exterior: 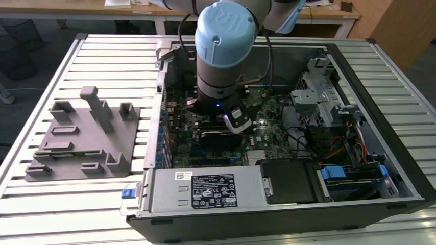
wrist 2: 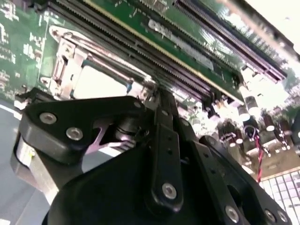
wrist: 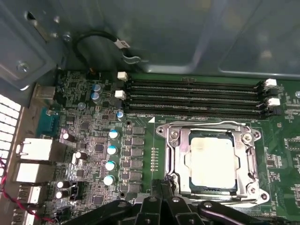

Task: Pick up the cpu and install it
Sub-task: 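Install the second cpu locking lever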

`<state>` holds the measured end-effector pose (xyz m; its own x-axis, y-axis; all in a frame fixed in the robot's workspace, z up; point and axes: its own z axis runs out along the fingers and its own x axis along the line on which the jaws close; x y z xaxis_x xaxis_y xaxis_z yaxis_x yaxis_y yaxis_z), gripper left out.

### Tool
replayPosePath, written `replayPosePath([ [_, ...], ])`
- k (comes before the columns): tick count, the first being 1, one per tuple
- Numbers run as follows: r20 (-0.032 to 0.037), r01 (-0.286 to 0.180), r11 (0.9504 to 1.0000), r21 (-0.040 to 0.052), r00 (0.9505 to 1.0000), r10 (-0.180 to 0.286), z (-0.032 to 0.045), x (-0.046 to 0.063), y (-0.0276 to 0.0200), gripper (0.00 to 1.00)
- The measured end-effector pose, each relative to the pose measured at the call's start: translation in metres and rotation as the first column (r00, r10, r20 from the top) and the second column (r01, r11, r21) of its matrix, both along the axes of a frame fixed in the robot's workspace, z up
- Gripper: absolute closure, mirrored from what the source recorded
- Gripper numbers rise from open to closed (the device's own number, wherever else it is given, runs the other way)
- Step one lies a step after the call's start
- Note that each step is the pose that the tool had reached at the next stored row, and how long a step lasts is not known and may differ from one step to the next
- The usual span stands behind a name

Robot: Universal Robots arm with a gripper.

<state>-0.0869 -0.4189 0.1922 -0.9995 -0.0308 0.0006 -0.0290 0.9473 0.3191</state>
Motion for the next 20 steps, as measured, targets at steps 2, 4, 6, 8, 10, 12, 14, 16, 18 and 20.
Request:
replayPosePath([
  [2, 0.0001, 0.0, 1.0, -0.0011, 1.0, 0.0, 0.0043, 0.0, 0.0001, 0.89],
  [4, 0.0001, 0.0, 1.0, -0.002, 1.0, 0.0, 0.0089, 0.0, 0.0001, 0.89],
  [6, 0.0001, 0.0, 1.0, -0.0023, 1.0, 0.0, 0.0132, 0.0, 0.0001, 0.89],
  [8, 0.0001, 0.0, 1.0, -0.0023, 1.0, 0.0, 0.0187, 0.0, 0.0001, 0.89],
  [10, 0.0002, 0.0, 1.0, -0.0023, 1.0, 0.0, 0.0244, 0.0, 0.0001, 0.89],
  [12, 0.0001, 0.0, 1.0, -0.0023, 1.0, 0.0, 0.0278, 0.0, 0.0001, 0.89],
  [14, 0.0001, 0.0, 1.0, -0.0023, 1.0, 0.0, 0.0299, 0.0, 0.0001, 0.89],
  [16, 0.0001, 0.0, 1.0, -0.0023, 1.0, 0.0, 0.0322, 0.0, 0.0001, 0.89],
  [18, 0.0001, 0.0, 1.0, -0.0024, 1.0, 0.0, 0.0343, 0.0, 0.0001, 0.89],
  [20, 0.0002, 0.0, 1.0, -0.0021, 1.0, 0.0, 0.0344, 0.0, 0.0001, 0.89],
])
